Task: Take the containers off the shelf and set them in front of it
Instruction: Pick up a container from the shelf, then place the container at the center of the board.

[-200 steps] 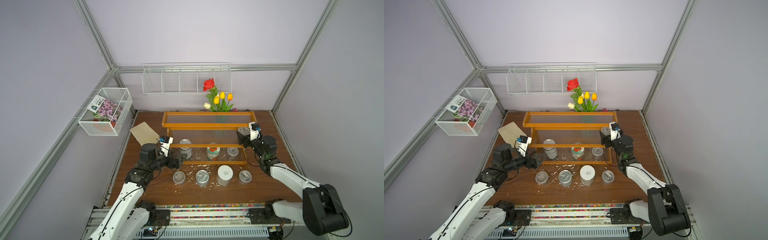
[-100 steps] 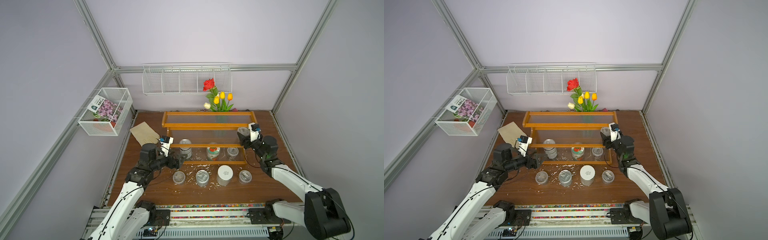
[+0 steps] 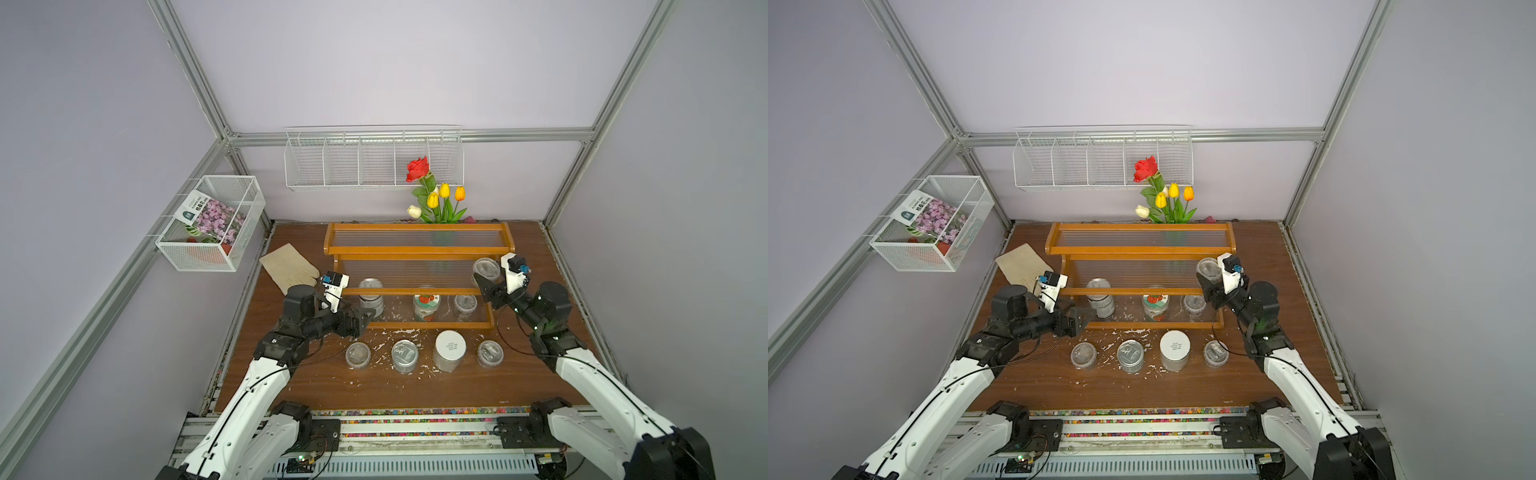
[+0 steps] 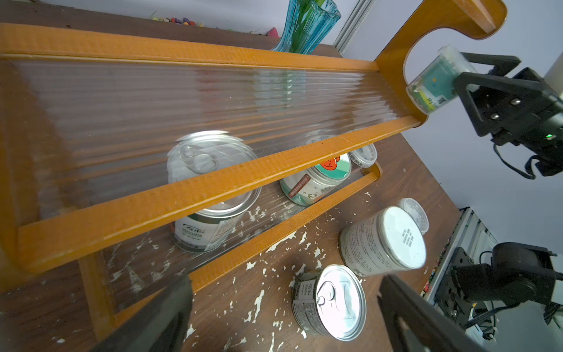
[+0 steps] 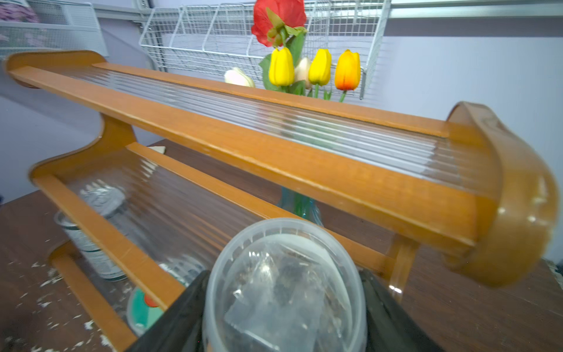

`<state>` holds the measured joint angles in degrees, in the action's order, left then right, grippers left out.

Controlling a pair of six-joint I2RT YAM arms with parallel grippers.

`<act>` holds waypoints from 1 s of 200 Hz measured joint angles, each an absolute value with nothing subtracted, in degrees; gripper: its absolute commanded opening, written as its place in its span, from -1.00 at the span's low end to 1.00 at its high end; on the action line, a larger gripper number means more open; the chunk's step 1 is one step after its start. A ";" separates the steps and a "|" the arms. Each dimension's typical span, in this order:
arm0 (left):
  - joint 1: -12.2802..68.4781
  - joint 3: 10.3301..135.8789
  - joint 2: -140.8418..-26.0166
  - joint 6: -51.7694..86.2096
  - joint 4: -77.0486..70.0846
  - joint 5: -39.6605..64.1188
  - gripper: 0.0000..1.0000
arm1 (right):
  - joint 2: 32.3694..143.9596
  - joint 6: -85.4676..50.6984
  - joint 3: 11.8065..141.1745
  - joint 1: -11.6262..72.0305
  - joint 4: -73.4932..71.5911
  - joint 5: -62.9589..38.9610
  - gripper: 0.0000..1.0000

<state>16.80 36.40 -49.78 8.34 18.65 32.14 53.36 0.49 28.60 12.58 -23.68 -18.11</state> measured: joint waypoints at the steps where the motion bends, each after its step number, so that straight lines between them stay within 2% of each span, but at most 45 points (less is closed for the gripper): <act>1: 16.80 36.42 -49.80 8.32 18.68 32.16 0.99 | 53.21 0.49 28.58 12.64 -23.59 -18.15 0.13; 46: 15.66 39.11 -50.11 6.87 20.58 32.49 0.99 | 46.74 -0.16 28.23 23.18 -17.47 -19.09 0.12; 86: 10.81 41.63 -50.83 4.60 23.35 32.77 0.98 | 47.33 -0.95 28.25 41.34 -17.50 -15.64 0.13; 142: 7.22 43.68 -52.75 3.14 25.02 32.69 0.99 | 67.79 -3.01 28.88 61.17 -31.51 -14.79 0.13; 200: 7.22 44.07 -53.58 2.92 25.50 32.45 0.98 | 85.97 -2.13 35.05 66.22 -39.94 -18.46 0.13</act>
